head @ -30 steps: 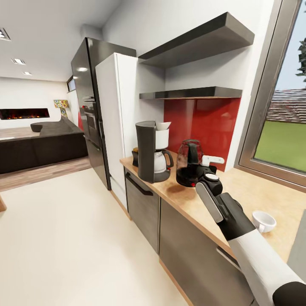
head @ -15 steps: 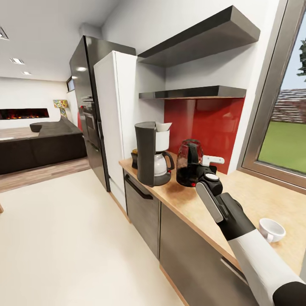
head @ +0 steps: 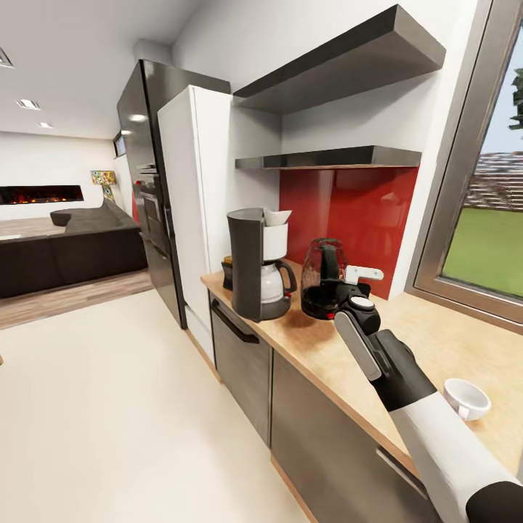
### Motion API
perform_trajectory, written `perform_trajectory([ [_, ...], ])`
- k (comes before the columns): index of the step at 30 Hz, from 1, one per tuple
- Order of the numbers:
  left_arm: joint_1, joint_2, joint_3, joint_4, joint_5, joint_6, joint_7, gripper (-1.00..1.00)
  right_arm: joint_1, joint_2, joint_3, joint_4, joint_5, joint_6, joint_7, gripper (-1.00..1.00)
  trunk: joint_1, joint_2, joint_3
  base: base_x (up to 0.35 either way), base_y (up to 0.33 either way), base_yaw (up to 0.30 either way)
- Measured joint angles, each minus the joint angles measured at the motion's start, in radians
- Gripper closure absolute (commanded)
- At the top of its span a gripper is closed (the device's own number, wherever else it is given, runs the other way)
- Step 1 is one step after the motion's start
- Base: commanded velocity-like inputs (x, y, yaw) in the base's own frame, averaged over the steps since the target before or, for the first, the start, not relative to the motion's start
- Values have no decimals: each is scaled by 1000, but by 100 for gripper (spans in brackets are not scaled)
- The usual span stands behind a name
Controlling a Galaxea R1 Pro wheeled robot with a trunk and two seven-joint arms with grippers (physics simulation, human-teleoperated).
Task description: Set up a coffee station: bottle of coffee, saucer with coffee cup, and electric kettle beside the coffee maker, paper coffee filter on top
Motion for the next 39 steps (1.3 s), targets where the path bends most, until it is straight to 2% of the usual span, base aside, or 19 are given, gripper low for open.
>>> perform_trajectory([
  [39,0,2,0,0,0,0,0,-100,1,-2,0,0,0,-2,2,100,0,0,0,48,-8,0],
])
